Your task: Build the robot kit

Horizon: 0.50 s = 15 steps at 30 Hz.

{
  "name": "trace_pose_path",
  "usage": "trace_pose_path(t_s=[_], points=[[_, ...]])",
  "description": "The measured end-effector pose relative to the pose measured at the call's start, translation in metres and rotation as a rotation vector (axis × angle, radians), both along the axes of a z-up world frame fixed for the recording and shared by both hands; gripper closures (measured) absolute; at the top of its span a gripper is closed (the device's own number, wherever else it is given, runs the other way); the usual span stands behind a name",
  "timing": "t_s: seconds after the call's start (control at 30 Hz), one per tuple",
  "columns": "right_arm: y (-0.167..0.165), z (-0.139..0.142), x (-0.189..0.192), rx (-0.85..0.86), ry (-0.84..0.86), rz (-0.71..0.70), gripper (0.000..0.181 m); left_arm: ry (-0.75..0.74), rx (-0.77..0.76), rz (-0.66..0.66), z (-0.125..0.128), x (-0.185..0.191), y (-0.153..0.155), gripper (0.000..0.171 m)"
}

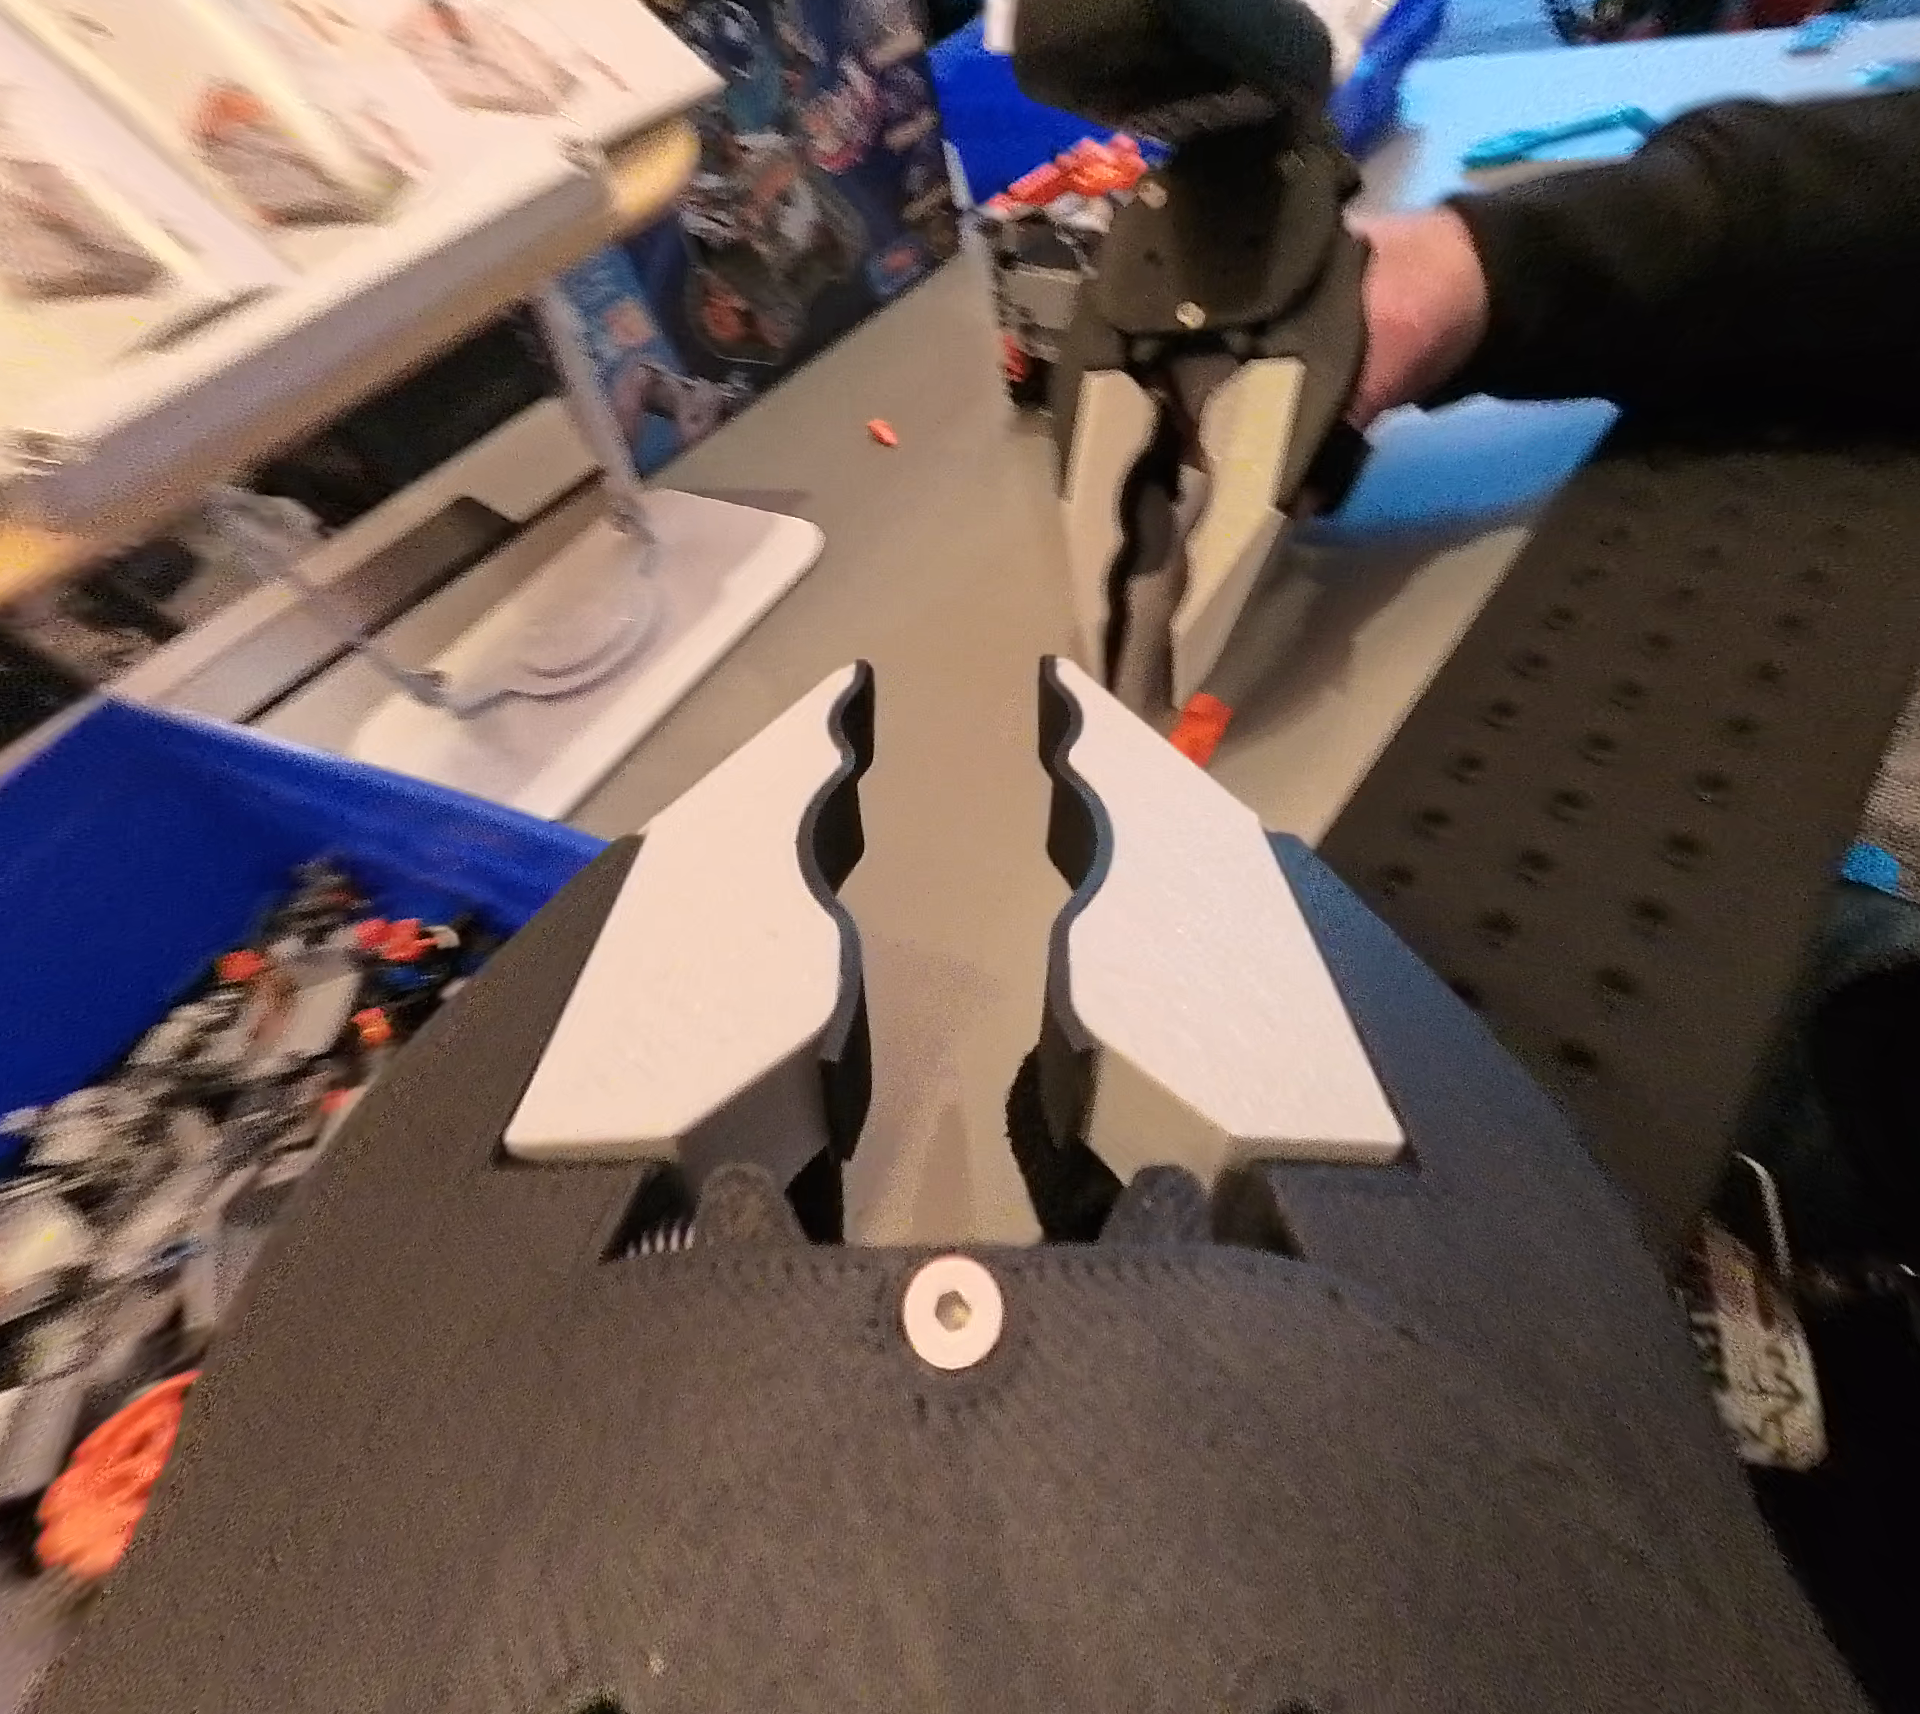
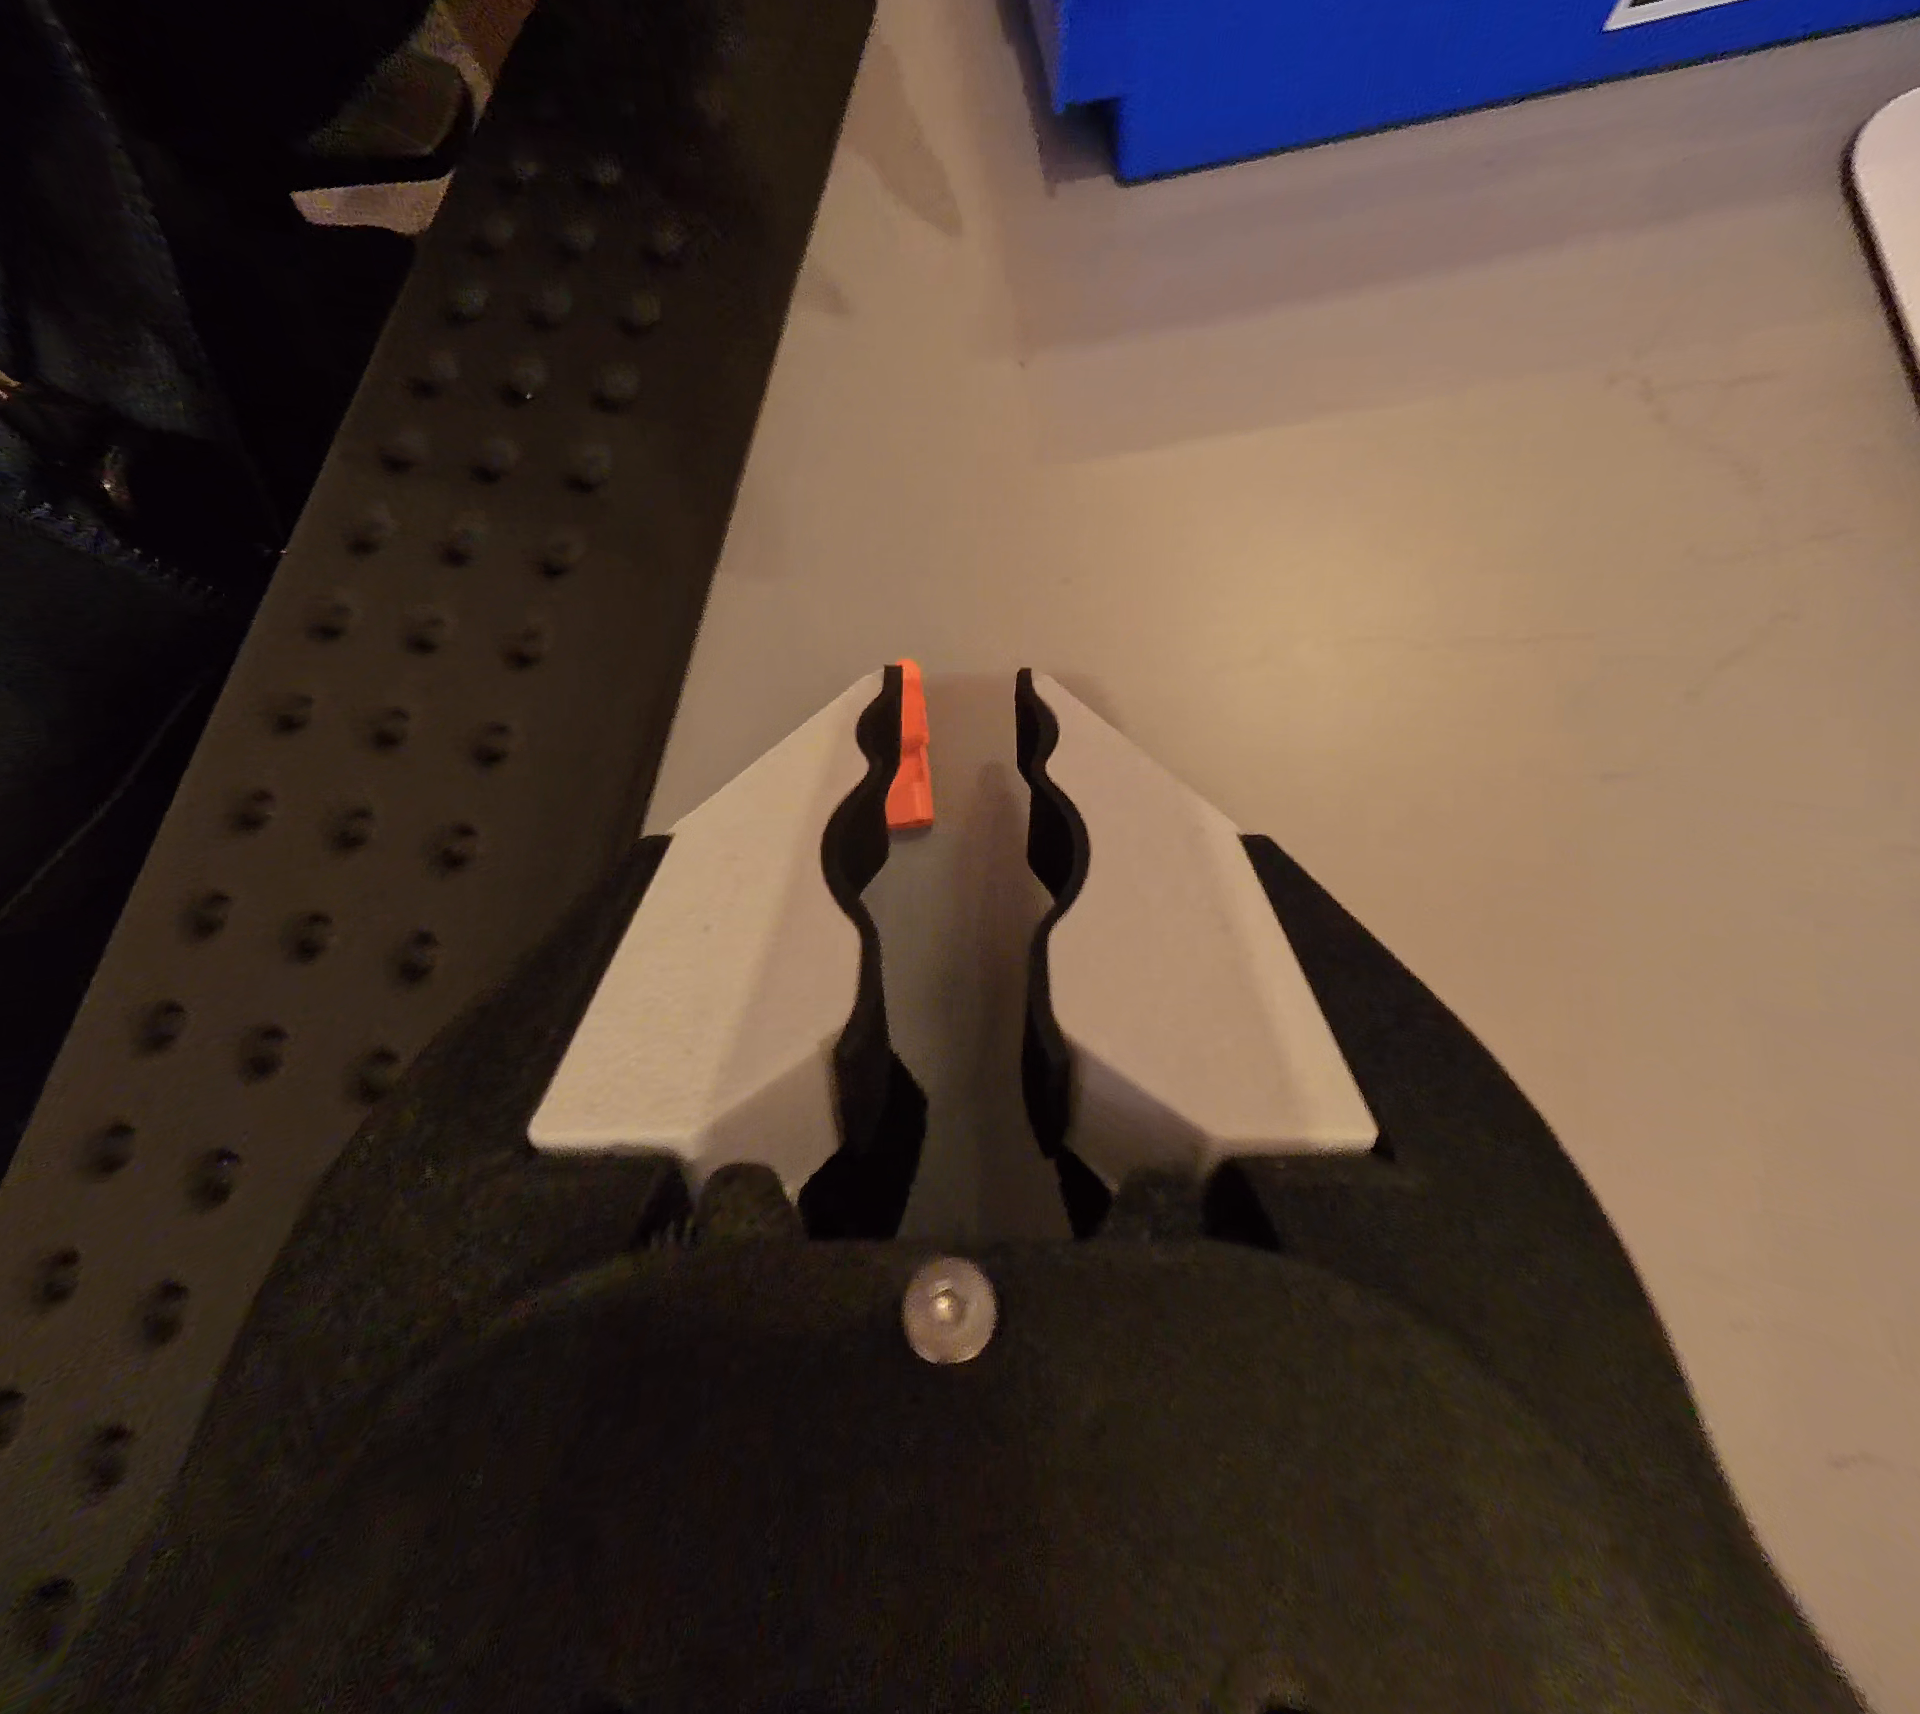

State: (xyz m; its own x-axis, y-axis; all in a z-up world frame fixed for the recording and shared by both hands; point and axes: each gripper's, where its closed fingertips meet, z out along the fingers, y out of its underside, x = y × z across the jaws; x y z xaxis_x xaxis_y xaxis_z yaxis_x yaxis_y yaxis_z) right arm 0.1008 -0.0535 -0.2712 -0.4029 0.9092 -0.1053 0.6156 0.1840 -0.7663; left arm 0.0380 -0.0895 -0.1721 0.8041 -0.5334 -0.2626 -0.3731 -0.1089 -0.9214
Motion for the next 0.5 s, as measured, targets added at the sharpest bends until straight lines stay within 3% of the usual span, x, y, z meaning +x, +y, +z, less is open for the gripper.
trace_pose_path(t_s=[0.1,0.2,0.33,0.5], points=[[0.007,0.000,-0.003,0.008,0.010,-0.035,0.161,-0.009,0.045,0.113,0.040,-0.034,0.006,0.141],[0.011,0.005,-0.006,-0.005,0.040,-0.064,0.155,0.014,0.020,0.266,0.064,-0.081,0.023,0.139],[0.015,0.010,-0.007,-0.014,0.068,-0.090,0.153,0.042,-0.086,0.397,0.069,-0.133,0.052,0.136],[0.016,0.015,-0.007,-0.038,0.091,-0.099,0.151,0.087,-0.180,0.423,0.076,-0.155,0.085,0.139]])
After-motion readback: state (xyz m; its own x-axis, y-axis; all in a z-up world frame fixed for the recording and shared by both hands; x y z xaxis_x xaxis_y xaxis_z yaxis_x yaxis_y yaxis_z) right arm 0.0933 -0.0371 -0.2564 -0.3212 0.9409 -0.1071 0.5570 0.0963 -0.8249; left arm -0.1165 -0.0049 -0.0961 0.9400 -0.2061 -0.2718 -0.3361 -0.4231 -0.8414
